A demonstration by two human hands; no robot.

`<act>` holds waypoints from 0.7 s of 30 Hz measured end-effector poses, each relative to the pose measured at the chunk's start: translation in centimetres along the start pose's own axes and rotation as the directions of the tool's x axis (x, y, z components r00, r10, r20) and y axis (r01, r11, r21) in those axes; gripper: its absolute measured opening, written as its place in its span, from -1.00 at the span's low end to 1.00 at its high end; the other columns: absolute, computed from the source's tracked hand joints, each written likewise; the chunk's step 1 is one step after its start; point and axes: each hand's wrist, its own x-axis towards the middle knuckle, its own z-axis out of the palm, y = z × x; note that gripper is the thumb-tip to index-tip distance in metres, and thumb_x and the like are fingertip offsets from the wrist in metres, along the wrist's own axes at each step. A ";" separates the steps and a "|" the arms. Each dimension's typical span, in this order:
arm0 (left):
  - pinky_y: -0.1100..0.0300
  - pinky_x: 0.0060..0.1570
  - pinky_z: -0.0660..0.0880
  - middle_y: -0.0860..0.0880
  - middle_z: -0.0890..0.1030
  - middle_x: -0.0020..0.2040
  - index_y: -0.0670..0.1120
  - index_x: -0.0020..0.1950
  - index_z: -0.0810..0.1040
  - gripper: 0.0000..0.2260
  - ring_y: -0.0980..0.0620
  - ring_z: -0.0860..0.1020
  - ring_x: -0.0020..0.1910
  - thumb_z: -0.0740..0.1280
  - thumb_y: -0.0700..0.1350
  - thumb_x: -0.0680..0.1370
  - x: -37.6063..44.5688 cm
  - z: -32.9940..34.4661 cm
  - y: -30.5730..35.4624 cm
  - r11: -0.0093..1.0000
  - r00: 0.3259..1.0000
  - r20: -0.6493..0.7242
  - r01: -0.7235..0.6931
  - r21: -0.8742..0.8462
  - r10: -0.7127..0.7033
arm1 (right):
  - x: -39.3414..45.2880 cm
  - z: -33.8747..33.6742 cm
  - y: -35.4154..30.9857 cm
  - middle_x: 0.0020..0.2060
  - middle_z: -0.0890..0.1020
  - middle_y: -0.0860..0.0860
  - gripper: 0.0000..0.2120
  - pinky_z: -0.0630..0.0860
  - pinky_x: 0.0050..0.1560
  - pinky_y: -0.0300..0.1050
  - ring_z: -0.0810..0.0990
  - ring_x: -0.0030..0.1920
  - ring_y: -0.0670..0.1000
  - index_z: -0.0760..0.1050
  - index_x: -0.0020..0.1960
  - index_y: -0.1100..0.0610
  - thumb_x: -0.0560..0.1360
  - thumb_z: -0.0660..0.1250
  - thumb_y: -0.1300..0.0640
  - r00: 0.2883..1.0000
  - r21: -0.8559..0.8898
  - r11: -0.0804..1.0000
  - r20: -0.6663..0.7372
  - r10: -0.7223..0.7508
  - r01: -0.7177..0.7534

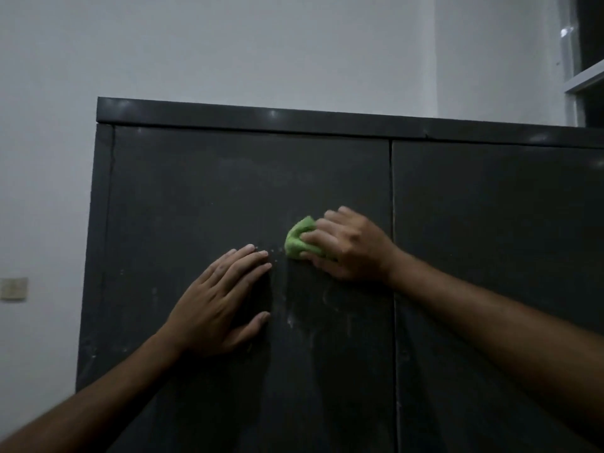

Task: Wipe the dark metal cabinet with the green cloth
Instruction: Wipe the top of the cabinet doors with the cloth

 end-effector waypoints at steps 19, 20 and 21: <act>-0.02 0.58 0.02 -0.16 0.29 0.55 -0.13 0.53 0.33 -0.33 -0.12 0.17 0.58 0.11 0.31 0.59 -3.8 -1.1 -4.0 0.994 0.999 0.035 0.029 0.108 -0.033 | 2.8 -2.1 2.3 0.04 0.43 0.09 -0.70 0.57 -0.16 -0.05 0.50 -0.09 0.02 0.55 0.19 0.21 0.63 0.26 0.01 0.810 0.236 0.806 -0.108 0.577 -0.543; -0.02 0.58 0.02 -0.16 0.29 0.55 -0.13 0.53 0.32 -0.33 -0.12 0.17 0.58 0.12 0.31 0.59 -3.8 -1.2 -4.0 0.993 0.999 0.030 0.027 0.112 -0.031 | 2.7 -1.9 2.2 0.06 0.45 0.12 -0.73 0.57 -0.15 0.02 0.51 -0.08 0.06 0.52 0.22 0.22 0.61 0.29 0.07 0.790 0.196 0.808 -0.176 0.587 -0.556; -0.02 0.58 0.02 -0.17 0.29 0.55 -0.13 0.53 0.32 -0.33 -0.12 0.17 0.57 0.12 0.31 0.59 -3.8 -1.2 -4.0 0.993 0.999 0.029 0.024 0.117 -0.027 | 2.6 -1.8 2.1 0.05 0.47 0.15 -0.78 0.56 -0.15 0.08 0.51 -0.07 0.10 0.51 0.19 0.24 0.59 0.31 0.17 0.772 0.177 0.809 -0.240 0.588 -0.561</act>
